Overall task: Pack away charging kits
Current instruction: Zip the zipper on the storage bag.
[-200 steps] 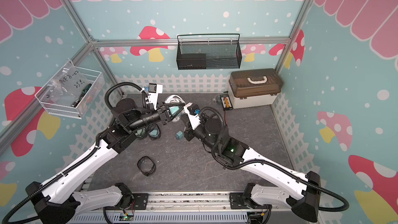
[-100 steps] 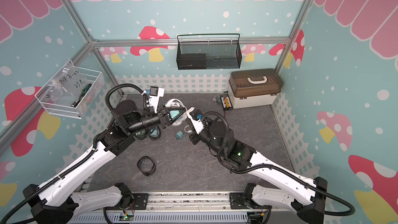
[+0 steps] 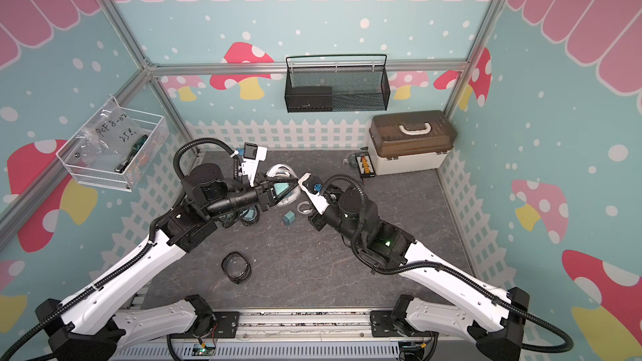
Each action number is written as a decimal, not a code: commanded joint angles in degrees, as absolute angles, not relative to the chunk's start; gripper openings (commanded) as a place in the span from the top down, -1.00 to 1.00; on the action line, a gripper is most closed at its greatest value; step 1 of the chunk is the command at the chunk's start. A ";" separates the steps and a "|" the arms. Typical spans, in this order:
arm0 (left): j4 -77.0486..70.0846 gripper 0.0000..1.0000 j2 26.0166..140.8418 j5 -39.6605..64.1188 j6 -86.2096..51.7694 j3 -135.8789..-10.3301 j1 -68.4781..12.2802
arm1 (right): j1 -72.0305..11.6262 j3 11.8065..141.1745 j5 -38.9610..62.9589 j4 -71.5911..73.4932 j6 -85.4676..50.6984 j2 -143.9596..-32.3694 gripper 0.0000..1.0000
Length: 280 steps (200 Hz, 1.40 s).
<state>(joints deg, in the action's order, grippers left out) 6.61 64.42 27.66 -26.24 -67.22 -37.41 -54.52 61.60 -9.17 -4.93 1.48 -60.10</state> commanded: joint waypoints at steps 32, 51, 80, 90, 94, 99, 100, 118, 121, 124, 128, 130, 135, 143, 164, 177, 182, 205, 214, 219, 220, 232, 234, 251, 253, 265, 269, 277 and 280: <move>11.11 0.93 62.13 32.04 -26.62 -63.64 -37.83 | -52.65 63.68 -9.75 1.26 5.78 -57.93 1.00; 7.55 0.55 62.52 32.99 -28.47 -63.23 -37.81 | -52.80 63.72 -4.58 1.52 3.96 -57.74 1.00; 3.18 0.19 64.68 35.00 -31.38 -64.20 -37.82 | -53.37 63.53 -0.03 3.26 1.37 -58.00 1.00; 1.88 0.11 65.52 35.79 -32.42 -64.66 -37.79 | -53.79 63.72 0.39 3.48 1.07 -58.25 1.00; 1.14 0.06 65.85 36.04 -32.91 -64.77 -37.85 | -54.00 63.80 0.66 3.55 0.90 -58.35 1.00; 0.20 0.01 66.19 36.40 -33.46 -64.75 -37.80 | -54.17 63.96 1.15 3.79 0.69 -58.51 1.00; -0.03 0.00 66.28 36.48 -33.56 -64.72 -37.80 | -54.17 64.02 1.21 3.83 0.61 -58.52 1.00; -4.12 -0.09 67.26 37.39 -36.05 -64.27 -37.79 | -54.84 64.85 1.96 3.85 0.00 -59.53 1.00; -4.74 -0.09 67.38 37.57 -36.43 -64.19 -37.80 | -54.94 64.94 1.83 3.87 0.00 -59.69 1.00; -5.33 -0.09 67.53 37.82 -36.81 -64.09 -37.79 | -54.99 65.07 1.63 3.87 -0.07 -59.82 1.00; -6.06 -0.09 67.71 38.12 -37.22 -63.99 -37.87 | -55.14 65.19 1.31 3.90 -0.15 -60.01 1.00; -6.33 -0.08 67.75 38.23 -37.34 -63.99 -37.86 | -55.14 65.27 1.21 3.88 -0.28 -60.13 1.00; -7.01 -0.08 67.87 38.42 -37.77 -63.92 -37.87 | -55.12 65.43 0.91 3.87 -0.49 -60.32 1.00; -7.93 -0.08 67.94 38.48 -38.38 -63.77 -37.96 | -55.17 65.56 0.85 3.93 -0.72 -60.55 1.00; -8.01 0.13 67.57 36.92 -38.38 -63.20 -37.93 | -55.18 65.23 1.15 4.12 -1.57 -60.26 1.00; -6.26 0.60 67.12 35.45 -37.49 -63.21 -37.88 | -55.22 64.64 0.57 4.00 -1.63 -59.45 1.00; -5.57 0.73 66.94 34.84 -37.14 -63.20 -37.95 | -55.24 64.39 0.17 3.96 -1.59 -59.06 1.00; -2.55 1.00 65.99 33.67 -34.93 -63.45 -37.93 | -55.15 63.81 -3.92 2.68 -0.04 -57.55 1.00; -0.90 1.00 65.60 32.89 -34.11 -63.64 -37.95 | -55.13 63.89 -5.74 1.88 0.72 -57.19 1.00; 0.17 1.00 65.36 32.36 -33.58 -63.80 -37.95 | -55.12 63.97 -6.61 1.40 1.26 -57.01 1.00; 0.30 1.00 65.29 32.31 -33.49 -63.80 -37.91 | -55.12 63.98 -6.78 1.32 1.33 -56.98 1.00; 1.75 1.00 64.59 31.68 -32.46 -63.83 -37.85 | -55.18 64.12 -8.66 0.54 2.38 -56.87 1.00; 2.06 1.00 64.49 31.54 -32.33 -63.81 -37.85 | -55.17 64.08 -8.98 0.44 2.53 -56.82 1.00; 3.11 1.00 63.30 30.90 -31.43 -63.37 -37.79 | -55.06 64.16 -11.64 -0.16 3.82 -56.70 1.00; 3.15 1.00 63.13 30.86 -31.39 -63.30 -37.79 | -55.10 64.16 -11.99 -0.22 3.97 -56.69 1.00; 3.23 1.00 62.21 30.42 -31.11 -62.72 -37.79 | -55.06 64.15 -13.65 -0.52 4.52 -56.31 1.00; 2.98 0.99 61.87 30.38 -31.11 -62.48 -37.82 | -55.05 64.09 -13.79 -0.61 4.57 -56.06 1.00; 2.21 0.88 61.42 30.48 -31.11 -62.01 -37.76 | -55.04 64.16 -13.53 -0.65 4.58 -55.67 1.00; 1.79 0.84 61.27 30.66 -31.11 -61.86 -37.75 | -55.04 64.25 -13.18 -0.76 4.55 -55.52 1.00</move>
<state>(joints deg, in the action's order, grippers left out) -1.83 63.35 30.30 -32.75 -63.92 -37.32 -55.40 63.00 -8.84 -4.34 2.28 -58.28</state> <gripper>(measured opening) 0.300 0.047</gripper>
